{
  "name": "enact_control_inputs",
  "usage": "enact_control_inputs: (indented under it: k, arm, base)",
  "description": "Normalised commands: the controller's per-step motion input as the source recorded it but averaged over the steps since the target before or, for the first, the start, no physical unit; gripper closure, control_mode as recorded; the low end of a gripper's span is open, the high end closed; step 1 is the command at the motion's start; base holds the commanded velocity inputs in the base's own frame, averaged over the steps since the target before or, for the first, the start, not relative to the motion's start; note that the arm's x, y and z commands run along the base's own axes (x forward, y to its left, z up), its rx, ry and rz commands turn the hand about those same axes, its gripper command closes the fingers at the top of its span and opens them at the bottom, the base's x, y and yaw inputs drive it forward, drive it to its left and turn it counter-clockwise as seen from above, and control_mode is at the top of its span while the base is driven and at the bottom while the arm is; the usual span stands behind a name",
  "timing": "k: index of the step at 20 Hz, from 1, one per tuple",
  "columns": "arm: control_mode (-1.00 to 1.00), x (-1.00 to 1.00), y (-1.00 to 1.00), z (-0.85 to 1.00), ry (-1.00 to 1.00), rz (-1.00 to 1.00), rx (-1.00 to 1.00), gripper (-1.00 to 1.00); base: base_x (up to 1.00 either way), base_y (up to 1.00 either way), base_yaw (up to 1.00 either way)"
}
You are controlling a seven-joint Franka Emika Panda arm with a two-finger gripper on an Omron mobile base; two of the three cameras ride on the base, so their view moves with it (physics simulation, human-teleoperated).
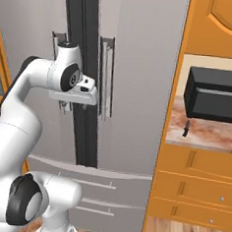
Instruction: Retrieve the butter from the fridge and place it on a plate on the dining table. Then retrieve the butter knife by the fridge and place it near the plate.
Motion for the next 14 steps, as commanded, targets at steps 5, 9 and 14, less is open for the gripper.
enact_control_inputs:
  k: [5,9,14]
  arm:
    - [1.0,0.0,0.0,0.0,0.0,0.0,0.0,-1.0]
    - [1.0,0.0,0.0,0.0,0.0,0.0,0.0,-1.0]
    - [1.0,0.0,0.0,0.0,0.0,0.0,0.0,-1.0]
  base:
    - [-0.33,0.27,0.0]
    - [-0.45,0.02,-0.03]
    - [-0.45,0.0,-0.08]
